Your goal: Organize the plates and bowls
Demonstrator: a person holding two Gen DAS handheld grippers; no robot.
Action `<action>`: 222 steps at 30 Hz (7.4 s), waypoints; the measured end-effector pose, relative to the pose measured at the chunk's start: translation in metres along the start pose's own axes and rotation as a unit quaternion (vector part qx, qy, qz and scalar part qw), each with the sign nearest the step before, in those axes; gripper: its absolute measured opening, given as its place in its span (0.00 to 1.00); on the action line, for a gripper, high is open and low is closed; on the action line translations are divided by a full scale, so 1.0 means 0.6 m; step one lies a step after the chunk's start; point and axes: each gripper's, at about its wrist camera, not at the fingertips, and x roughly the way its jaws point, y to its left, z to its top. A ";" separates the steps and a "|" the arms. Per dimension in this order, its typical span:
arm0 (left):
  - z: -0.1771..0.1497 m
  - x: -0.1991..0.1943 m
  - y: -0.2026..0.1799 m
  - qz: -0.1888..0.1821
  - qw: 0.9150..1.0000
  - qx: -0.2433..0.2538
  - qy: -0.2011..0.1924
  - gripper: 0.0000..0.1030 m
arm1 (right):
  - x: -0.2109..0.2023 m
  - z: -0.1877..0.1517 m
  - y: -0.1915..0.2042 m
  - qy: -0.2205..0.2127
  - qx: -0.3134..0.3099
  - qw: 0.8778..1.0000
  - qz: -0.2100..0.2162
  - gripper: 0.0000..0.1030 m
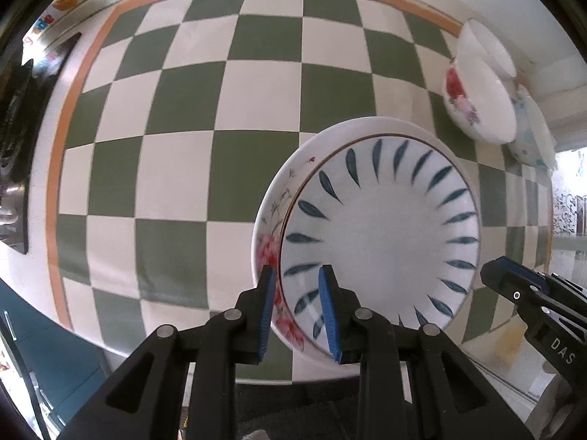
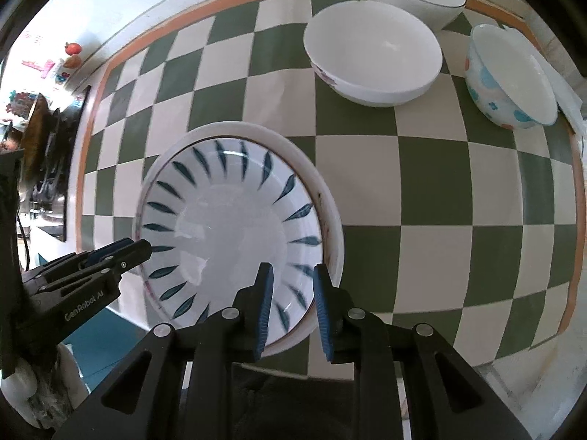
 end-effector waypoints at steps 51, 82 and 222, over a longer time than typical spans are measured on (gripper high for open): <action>-0.118 -0.263 -0.044 -0.029 0.982 0.053 -0.180 0.92 | -0.296 -0.211 0.010 -0.194 0.064 0.979 0.022 0.87; 0.314 0.081 -0.235 -0.065 0.997 0.023 0.036 0.15 | 0.028 0.276 -0.242 -0.001 0.113 0.992 0.060 0.17; 0.089 0.025 -0.417 -0.036 0.984 0.165 0.057 0.13 | -0.072 -0.002 -0.344 0.014 0.148 0.986 0.072 0.10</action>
